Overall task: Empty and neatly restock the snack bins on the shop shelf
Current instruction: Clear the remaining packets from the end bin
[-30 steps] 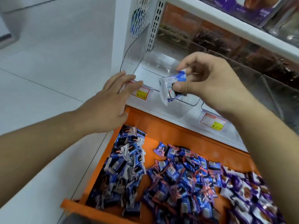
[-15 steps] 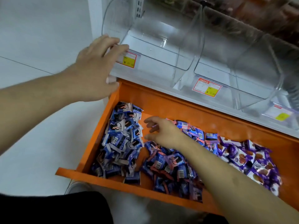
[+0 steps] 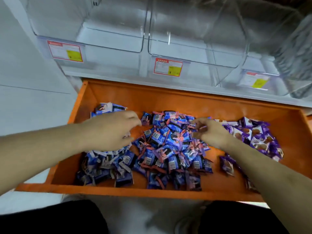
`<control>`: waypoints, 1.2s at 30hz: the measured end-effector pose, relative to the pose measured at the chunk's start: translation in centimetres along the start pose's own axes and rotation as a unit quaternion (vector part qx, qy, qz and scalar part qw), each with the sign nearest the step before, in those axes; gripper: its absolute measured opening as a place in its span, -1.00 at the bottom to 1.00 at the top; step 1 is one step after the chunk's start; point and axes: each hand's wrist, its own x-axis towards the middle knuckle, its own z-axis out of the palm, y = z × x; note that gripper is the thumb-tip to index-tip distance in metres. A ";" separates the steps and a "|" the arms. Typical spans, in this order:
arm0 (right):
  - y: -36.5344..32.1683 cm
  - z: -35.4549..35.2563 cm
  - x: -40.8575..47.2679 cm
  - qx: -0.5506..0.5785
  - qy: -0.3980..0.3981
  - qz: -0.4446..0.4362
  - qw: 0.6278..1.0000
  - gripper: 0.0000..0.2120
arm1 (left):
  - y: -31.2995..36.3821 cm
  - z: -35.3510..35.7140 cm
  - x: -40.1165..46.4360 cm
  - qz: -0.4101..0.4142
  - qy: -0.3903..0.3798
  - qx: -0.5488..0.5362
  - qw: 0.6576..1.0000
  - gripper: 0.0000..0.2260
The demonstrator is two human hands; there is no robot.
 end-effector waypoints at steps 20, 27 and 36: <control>1.3 6.4 3.9 -0.141 -0.057 -0.202 0.968 -0.51 | -7.1 16.9 3.9 0.073 -0.258 0.110 0.957 -0.33; 1.2 6.0 3.5 -0.121 -0.042 -0.196 0.972 -0.54 | -5.6 16.1 4.3 0.022 -0.167 -0.007 0.986 -0.18; 2.4 4.8 3.3 -0.111 -0.014 -0.166 0.980 -0.52 | -4.1 17.9 7.7 -0.051 -0.148 0.049 0.986 0.23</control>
